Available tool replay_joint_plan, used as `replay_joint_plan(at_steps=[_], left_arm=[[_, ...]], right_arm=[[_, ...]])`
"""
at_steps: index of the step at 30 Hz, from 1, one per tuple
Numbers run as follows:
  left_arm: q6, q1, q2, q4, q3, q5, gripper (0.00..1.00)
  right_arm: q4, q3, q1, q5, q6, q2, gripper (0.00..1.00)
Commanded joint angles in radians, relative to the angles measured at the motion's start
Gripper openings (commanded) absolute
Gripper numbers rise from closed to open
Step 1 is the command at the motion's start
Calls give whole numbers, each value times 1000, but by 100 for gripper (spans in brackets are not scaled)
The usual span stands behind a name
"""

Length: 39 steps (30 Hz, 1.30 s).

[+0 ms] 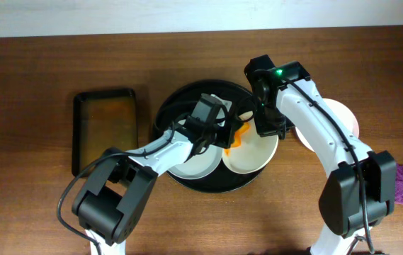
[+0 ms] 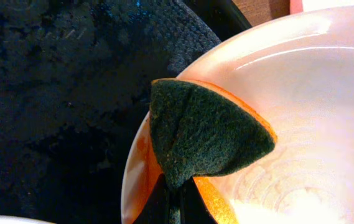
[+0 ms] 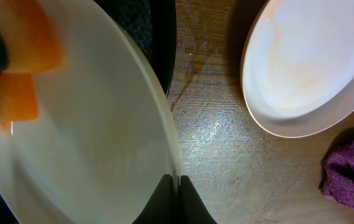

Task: Clean dirty plates on tray and stack at the side
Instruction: 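Hold the plate with the right gripper while the left gripper scrubs it with the sponge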

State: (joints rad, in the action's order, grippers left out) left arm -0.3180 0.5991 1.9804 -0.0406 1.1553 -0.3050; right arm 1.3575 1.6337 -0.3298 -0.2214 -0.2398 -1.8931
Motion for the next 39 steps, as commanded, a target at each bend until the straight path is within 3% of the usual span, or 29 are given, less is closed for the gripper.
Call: replay_joint_plan(at_steps=[1, 9, 14, 19, 21, 27, 34, 39], left_arm=[[-10, -28, -2, 32, 5, 39, 0], [-10, -44, -122, 85, 5, 40, 0], [-9, -95, -197, -30, 5, 142, 0], [-10, -130, -276, -72, 5, 108, 0], [-10, -98, -267, -86, 5, 27, 0], [-14, 6, -127, -56, 5, 9, 0], [-64, 14, -6, 97, 5, -6, 0], [-82, 28, 21, 55, 5, -6, 0]], right_arm=[[5, 14, -5, 9, -1, 23, 4], [9, 14, -3, 8, -1, 23, 4], [12, 14, -3, 7, -1, 23, 4], [16, 14, -3, 8, -1, 23, 4], [16, 14, -3, 8, -1, 23, 4], [32, 14, -4, 8, -1, 23, 4], [65, 14, -4, 28, -1, 23, 4], [68, 14, -4, 31, -1, 23, 4]])
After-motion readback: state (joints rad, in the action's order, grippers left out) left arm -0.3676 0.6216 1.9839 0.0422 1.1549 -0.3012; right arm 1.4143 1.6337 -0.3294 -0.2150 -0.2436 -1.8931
